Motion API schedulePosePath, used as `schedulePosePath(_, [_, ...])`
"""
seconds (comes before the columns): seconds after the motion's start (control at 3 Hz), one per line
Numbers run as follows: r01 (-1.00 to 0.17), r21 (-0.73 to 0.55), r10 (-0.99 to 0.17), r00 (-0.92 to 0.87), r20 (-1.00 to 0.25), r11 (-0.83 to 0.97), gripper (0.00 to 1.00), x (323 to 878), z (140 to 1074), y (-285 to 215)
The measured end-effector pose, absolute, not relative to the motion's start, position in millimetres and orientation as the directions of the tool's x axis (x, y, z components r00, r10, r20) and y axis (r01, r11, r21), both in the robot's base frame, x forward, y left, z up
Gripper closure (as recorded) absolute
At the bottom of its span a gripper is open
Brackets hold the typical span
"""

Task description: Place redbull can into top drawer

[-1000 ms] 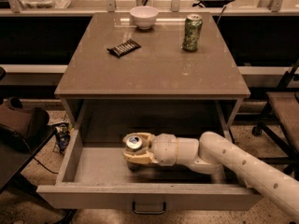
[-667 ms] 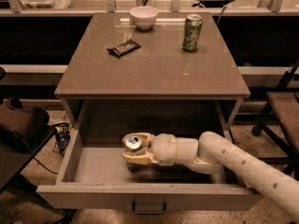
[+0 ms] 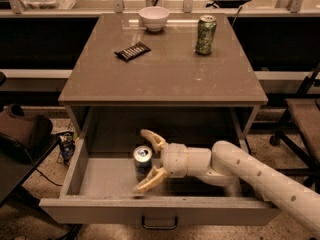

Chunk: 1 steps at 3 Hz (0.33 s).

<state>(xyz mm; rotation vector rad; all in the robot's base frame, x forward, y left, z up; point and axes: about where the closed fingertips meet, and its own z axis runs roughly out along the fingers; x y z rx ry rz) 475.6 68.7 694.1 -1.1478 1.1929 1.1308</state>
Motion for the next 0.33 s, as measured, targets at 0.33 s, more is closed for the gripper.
schedulePosePath(0.33, [-0.996,-0.043,0.028,0.045,-0.999,0.082,0.00,475.6,694.1,68.7])
